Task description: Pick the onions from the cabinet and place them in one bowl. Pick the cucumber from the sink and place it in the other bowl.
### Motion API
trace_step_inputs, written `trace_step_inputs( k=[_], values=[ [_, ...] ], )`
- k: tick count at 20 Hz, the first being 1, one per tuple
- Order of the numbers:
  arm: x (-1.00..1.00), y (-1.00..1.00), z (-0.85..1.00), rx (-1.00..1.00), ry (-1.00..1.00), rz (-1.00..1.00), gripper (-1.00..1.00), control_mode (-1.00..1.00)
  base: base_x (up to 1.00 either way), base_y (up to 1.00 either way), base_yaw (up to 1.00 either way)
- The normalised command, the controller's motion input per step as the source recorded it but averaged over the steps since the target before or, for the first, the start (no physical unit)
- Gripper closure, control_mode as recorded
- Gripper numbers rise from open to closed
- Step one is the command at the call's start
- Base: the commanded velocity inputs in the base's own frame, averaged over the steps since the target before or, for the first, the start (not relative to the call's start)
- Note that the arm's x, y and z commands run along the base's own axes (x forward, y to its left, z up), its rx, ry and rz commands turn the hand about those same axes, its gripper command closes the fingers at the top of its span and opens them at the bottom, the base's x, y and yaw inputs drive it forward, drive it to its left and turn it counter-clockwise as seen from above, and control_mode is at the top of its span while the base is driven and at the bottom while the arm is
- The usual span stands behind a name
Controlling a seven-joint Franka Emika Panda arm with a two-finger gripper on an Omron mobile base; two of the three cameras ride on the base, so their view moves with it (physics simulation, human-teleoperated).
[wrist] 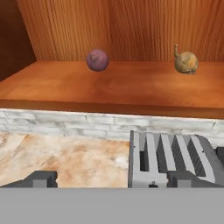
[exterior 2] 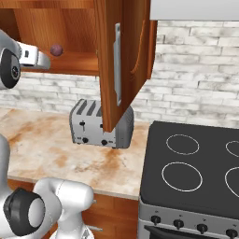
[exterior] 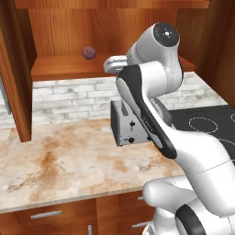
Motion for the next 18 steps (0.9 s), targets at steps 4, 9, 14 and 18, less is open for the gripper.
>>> trace_step_inputs(
  k=[4,9,14,18],
  values=[
    [0.3,-0.11,0.31,0.08,0.04,0.07,-1.0,-1.0,0.0,0.0,0.0],
    [0.35,0.01,0.17,0.02,0.01,0.02,-1.0,-1.0,0.0,0.0,0.0],
    [0.56,0.26,-0.07,-0.01,-0.02,0.0,-1.0,-1.0,0.0,0.0,0.0],
    [0.63,0.16,-0.01,0.0,-0.01,0.05,-1.0,-1.0,0.0,0.0,0.0]
  ],
)
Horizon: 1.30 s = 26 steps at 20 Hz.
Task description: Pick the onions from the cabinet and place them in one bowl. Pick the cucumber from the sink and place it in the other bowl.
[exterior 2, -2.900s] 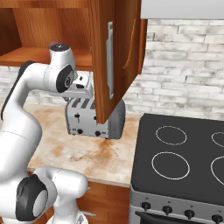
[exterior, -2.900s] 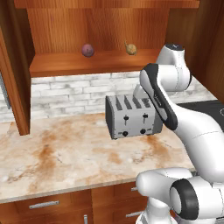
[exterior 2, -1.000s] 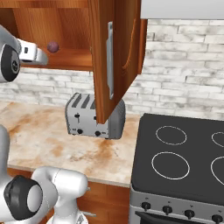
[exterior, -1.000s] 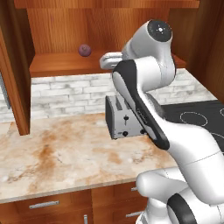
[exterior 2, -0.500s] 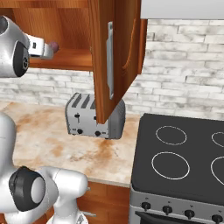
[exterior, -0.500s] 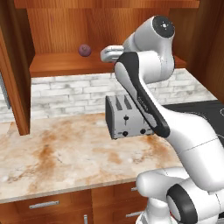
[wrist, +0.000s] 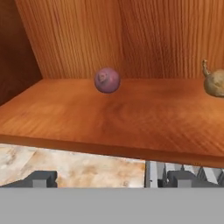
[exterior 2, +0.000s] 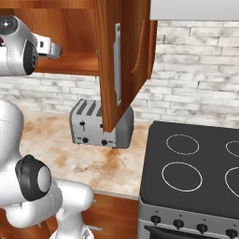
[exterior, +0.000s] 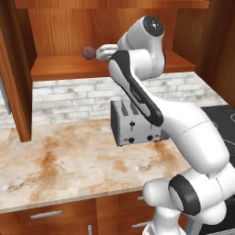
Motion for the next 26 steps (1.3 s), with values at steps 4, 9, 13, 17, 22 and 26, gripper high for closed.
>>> trace_step_inputs(
  k=[4,9,13,17,22,26],
  values=[
    [0.7,0.11,-0.06,0.0,-0.04,0.07,-1.0,-1.0,0.0,0.0,0.0],
    [0.7,0.12,-0.14,-0.03,0.0,0.04,-1.0,-1.0,0.0,0.0,0.0],
    [0.65,0.16,-0.04,-0.07,-0.01,0.02,-1.0,-1.0,0.0,0.0,0.0],
    [0.58,0.29,-0.02,-0.06,0.0,0.01,-1.0,-1.0,0.0,0.0,0.0],
    [0.53,0.31,-0.01,-0.04,0.0,0.0,-1.0,-1.0,0.0,0.0,0.0],
    [0.57,0.23,-0.12,-0.01,0.0,0.0,-1.0,-1.0,0.0,0.0,0.0]
  ],
)
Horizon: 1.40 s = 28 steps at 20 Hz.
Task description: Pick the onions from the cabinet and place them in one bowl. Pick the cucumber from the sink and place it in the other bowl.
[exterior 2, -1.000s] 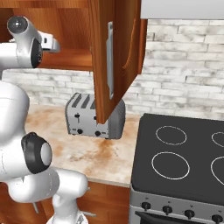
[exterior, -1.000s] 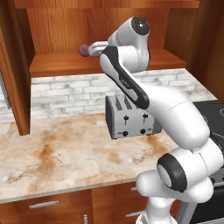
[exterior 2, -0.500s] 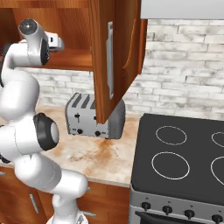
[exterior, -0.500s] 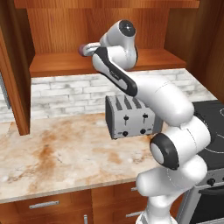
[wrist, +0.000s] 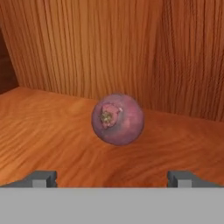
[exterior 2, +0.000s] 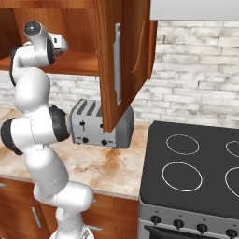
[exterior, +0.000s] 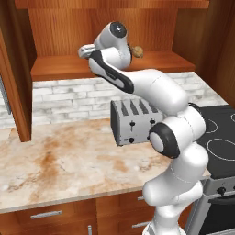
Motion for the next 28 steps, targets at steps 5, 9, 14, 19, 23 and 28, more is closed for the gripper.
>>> trace_step_inputs(
  k=[5,9,14,19,23,28],
  values=[
    [0.58,0.09,-0.15,0.0,0.01,0.0,-1.0,-1.0,0.0,0.0,0.0],
    [0.58,0.06,-0.1,-0.01,0.0,0.0,-1.0,-1.0,0.0,0.0,0.0],
    [0.37,0.12,-0.11,0.0,0.0,0.0,-1.0,-1.0,0.0,0.0,0.0],
    [0.21,0.15,-0.12,0.0,0.0,0.0,1.0,-1.0,0.0,0.0,0.0],
    [-0.07,0.02,0.01,0.0,0.0,0.0,1.0,-1.0,0.0,0.0,0.0],
    [-0.35,0.05,0.02,-0.01,-0.02,-0.04,1.0,-1.0,0.0,0.0,0.0]
  ],
)
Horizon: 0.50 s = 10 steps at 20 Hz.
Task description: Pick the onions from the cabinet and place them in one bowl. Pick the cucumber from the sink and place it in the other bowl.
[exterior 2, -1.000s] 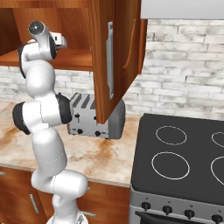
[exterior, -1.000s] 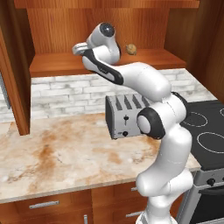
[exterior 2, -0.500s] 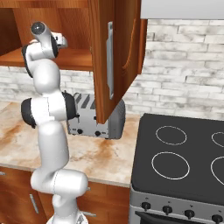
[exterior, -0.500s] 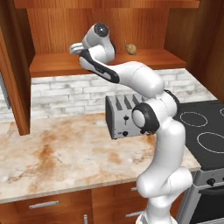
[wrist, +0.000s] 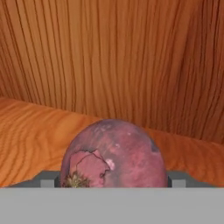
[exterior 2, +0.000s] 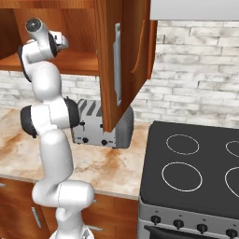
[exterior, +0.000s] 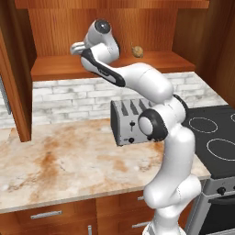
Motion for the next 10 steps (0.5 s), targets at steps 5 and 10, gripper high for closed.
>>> trace_step_inputs(
  k=[5,10],
  values=[
    [-0.4,0.06,0.01,-0.03,-0.08,-0.07,1.0,-1.0,0.0,0.0,0.0],
    [-0.71,-0.01,0.07,0.02,-0.01,-0.08,1.0,-1.0,0.0,0.0,0.0]
  ],
)
